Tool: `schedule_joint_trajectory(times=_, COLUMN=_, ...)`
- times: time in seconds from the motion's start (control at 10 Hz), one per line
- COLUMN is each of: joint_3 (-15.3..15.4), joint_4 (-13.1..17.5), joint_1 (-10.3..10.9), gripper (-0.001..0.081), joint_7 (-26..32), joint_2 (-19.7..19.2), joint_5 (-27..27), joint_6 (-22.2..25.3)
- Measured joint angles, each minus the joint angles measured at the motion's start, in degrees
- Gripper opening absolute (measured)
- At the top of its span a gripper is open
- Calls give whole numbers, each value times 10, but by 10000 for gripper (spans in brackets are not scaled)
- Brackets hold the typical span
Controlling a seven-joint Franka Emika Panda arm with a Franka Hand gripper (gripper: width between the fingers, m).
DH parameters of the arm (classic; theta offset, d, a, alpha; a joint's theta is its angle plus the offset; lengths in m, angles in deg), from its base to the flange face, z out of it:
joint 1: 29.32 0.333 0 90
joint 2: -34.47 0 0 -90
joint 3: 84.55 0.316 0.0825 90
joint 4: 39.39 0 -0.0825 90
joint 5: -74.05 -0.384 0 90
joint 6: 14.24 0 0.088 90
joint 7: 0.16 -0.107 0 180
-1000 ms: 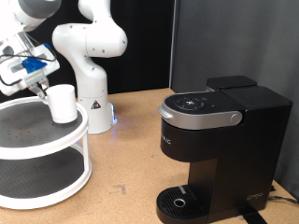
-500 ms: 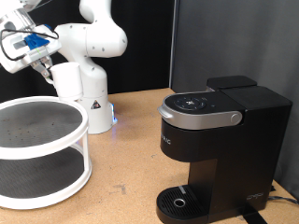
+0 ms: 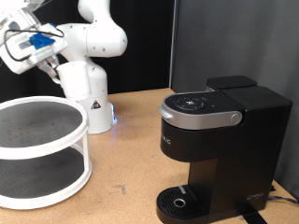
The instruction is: Make a cup of coffee with the keurig machine
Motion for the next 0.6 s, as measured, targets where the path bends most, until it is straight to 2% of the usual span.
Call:
schedule_joint_trajectory(times=0.4, joint_3=95, joint_4=2, joint_1=33, gripper=66, joint_7=-97, joint_2=-38, joint_5=-16, joint_6=-99)
schedule_joint_trajectory(times=0.6, joint_3=113, joint_4=4, joint_1=64, gripper=66, joint_7=-106, joint_2=-66, joint_5=-61, joint_6=-146)
